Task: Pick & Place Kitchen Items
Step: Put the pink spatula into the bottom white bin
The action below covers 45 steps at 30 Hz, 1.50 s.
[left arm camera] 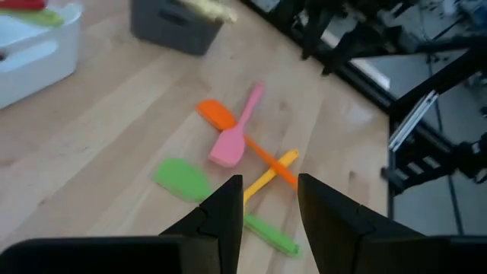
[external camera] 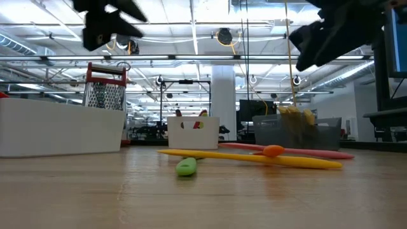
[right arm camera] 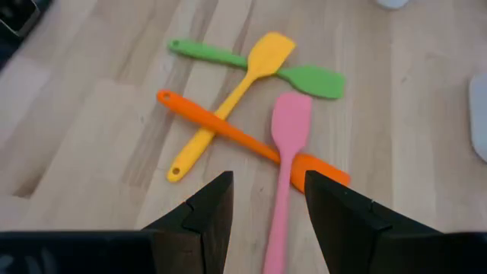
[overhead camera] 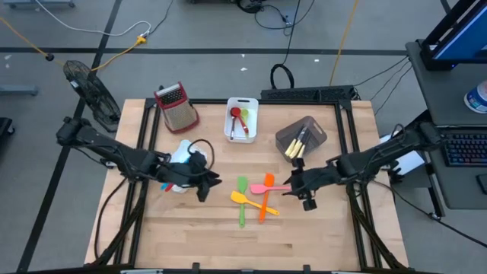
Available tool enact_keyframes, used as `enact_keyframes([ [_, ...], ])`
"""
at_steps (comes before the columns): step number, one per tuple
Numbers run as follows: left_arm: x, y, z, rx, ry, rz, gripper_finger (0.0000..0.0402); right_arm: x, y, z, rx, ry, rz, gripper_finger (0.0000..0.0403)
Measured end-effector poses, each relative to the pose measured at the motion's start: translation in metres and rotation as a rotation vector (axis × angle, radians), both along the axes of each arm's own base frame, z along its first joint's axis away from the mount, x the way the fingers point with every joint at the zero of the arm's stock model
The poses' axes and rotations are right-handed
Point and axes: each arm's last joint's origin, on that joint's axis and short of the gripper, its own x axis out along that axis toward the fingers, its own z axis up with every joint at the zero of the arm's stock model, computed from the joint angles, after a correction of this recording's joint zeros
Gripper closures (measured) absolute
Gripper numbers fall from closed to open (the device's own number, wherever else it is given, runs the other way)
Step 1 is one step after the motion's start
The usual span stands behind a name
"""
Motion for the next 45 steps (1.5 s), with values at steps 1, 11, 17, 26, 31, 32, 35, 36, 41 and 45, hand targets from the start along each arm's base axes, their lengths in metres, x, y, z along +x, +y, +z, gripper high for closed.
enact_keyframes([
  [1,-0.006,0.002,-0.002,0.001,0.004,0.004,0.0270,0.004,0.001,-0.001,-0.010,0.017,0.003,0.0247],
  [11,-0.045,0.017,0.007,-0.009,-0.096,0.013,0.0270,0.035,0.005,-0.027,-0.040,0.169,-0.004,0.0247],
  [17,-0.053,0.020,0.016,0.042,-0.140,-0.022,0.0270,0.052,0.001,-0.041,-0.052,0.238,-0.038,0.0222],
  [26,-0.055,0.021,0.015,0.067,-0.117,-0.032,0.0270,0.057,-0.005,-0.064,-0.032,0.363,-0.060,0.0162],
  [31,-0.055,0.021,0.015,0.068,-0.116,-0.032,0.0270,0.060,-0.011,-0.071,-0.038,0.393,-0.085,0.0165],
  [32,-0.055,0.021,0.015,0.067,-0.116,-0.032,0.0270,0.061,-0.012,-0.075,-0.040,0.407,-0.091,0.0167],
  [35,-0.055,0.021,0.015,0.067,-0.116,-0.032,0.0270,0.063,-0.017,-0.084,-0.046,0.449,-0.109,0.0174],
  [36,-0.055,0.021,0.015,0.067,-0.116,-0.032,0.0270,0.064,-0.018,-0.088,-0.045,0.462,-0.111,0.0175],
  [41,-0.055,0.021,0.015,0.065,-0.116,-0.033,0.0270,0.069,-0.018,-0.105,-0.046,0.521,-0.099,0.0177],
  [45,-0.055,0.021,0.015,0.064,-0.117,-0.035,0.0270,0.068,-0.018,-0.114,-0.052,0.565,-0.101,0.0197],
])
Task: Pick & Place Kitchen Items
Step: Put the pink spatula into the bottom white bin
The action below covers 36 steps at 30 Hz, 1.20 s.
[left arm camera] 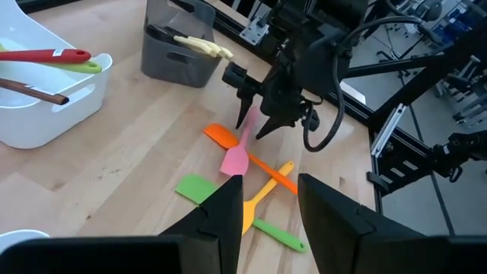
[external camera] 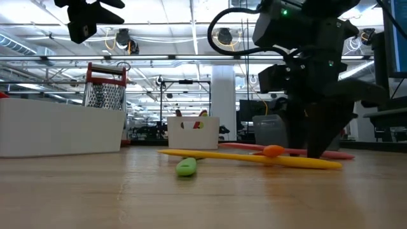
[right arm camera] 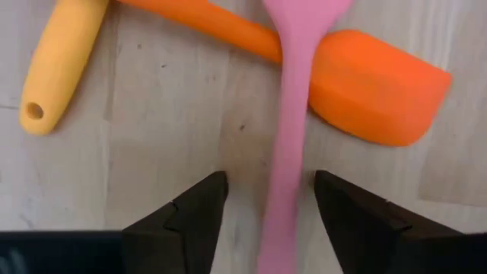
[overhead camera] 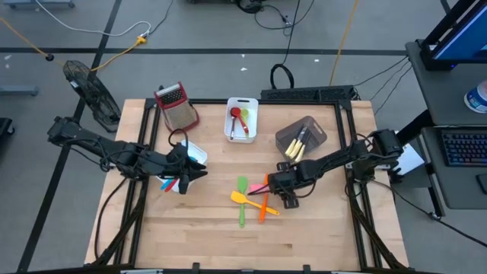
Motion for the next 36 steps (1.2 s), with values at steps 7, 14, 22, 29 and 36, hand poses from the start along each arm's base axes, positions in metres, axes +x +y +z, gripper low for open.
enact_keyframes([
  [7,0.000,0.000,0.000,0.003,0.000,-0.001,0.0270,0.001,0.000,0.000,0.010,-0.014,-0.031,0.0285],
  [14,0.000,0.000,0.000,0.009,0.000,-0.004,0.0270,0.003,0.000,0.000,0.025,-0.029,-0.091,0.0373],
  [22,0.000,0.000,0.000,0.052,0.003,-0.022,0.0270,0.000,-0.001,0.016,0.051,-0.086,-0.150,0.0373],
  [29,-0.001,0.000,-0.001,0.102,0.018,-0.042,0.0270,-0.008,-0.006,0.061,0.137,-0.249,-0.251,0.0373],
  [36,-0.001,0.000,-0.002,0.107,0.026,-0.044,0.0270,-0.004,-0.013,0.111,0.362,-0.562,-0.330,0.0373],
])
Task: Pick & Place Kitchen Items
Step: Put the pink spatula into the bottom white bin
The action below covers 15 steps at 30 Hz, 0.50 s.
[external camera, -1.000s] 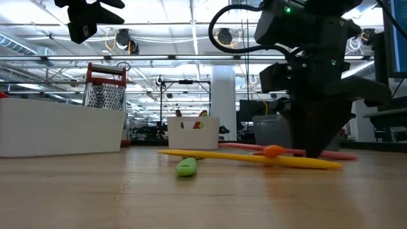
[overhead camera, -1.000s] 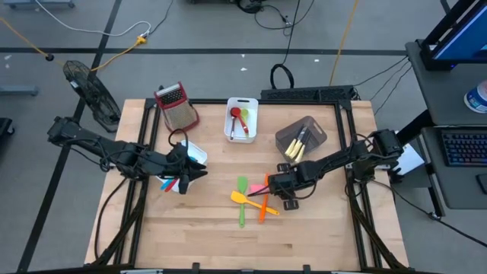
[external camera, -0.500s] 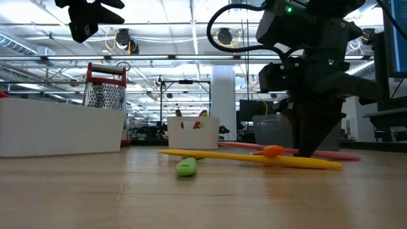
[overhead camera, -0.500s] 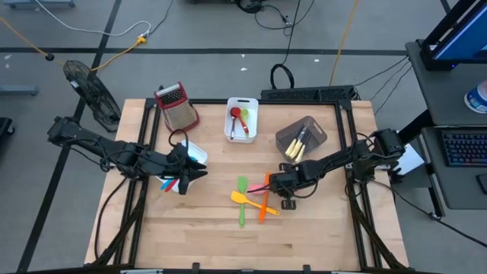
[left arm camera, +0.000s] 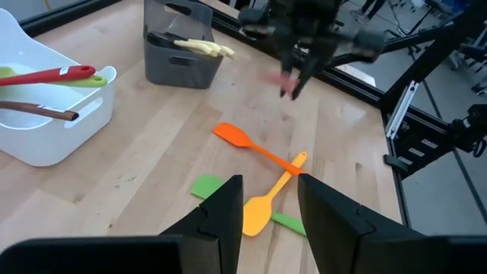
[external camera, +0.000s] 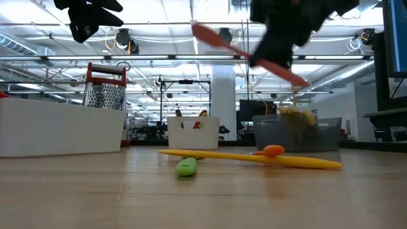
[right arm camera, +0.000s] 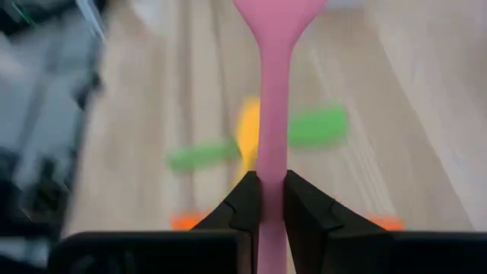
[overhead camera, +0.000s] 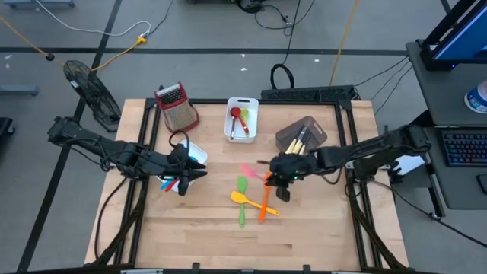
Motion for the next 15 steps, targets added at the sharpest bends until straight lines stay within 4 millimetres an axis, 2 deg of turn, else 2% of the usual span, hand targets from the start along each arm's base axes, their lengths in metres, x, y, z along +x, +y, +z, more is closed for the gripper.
enact_keyframes([
  [6,0.003,0.000,0.003,-0.018,-0.038,0.009,0.0270,0.014,-0.004,0.033,0.119,-0.330,0.025,0.0373],
  [10,0.016,-0.001,0.010,-0.059,-0.155,0.029,0.0270,0.023,-0.008,0.047,0.192,-0.502,0.068,0.0373],
  [15,0.038,-0.005,0.016,-0.100,-0.309,0.032,0.0270,0.028,-0.015,0.058,0.282,-0.635,0.183,0.0373],
])
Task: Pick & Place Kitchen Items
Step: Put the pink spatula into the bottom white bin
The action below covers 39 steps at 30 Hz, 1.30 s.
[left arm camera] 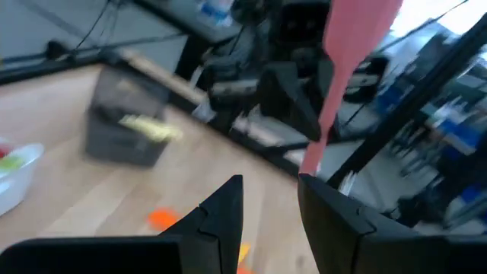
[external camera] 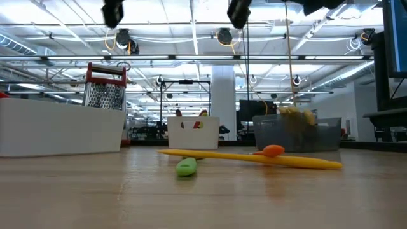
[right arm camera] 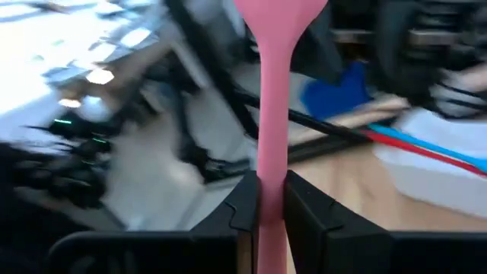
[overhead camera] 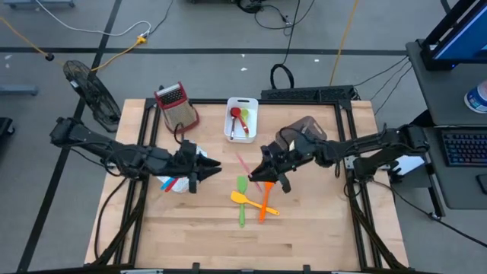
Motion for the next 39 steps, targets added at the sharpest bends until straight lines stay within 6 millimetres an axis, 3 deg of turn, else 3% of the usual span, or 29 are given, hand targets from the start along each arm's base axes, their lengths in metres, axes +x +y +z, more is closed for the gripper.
enact_keyframes([
  [11,0.034,-0.011,0.004,-0.026,-0.282,-0.152,0.0270,0.011,-0.008,-0.001,0.200,-0.052,0.195,0.0373],
  [18,0.049,-0.007,-0.004,-0.134,-0.321,-0.131,0.0270,0.015,-0.012,0.002,0.275,-0.093,0.225,0.0373],
  [28,0.059,-0.007,-0.007,-0.151,-0.413,-0.123,0.0268,0.013,-0.014,0.009,0.378,-0.128,0.250,0.0373],
  [39,0.070,-0.007,-0.001,-0.122,-0.445,-0.112,0.0226,0.013,-0.014,0.011,0.432,-0.120,0.220,0.0373],
])
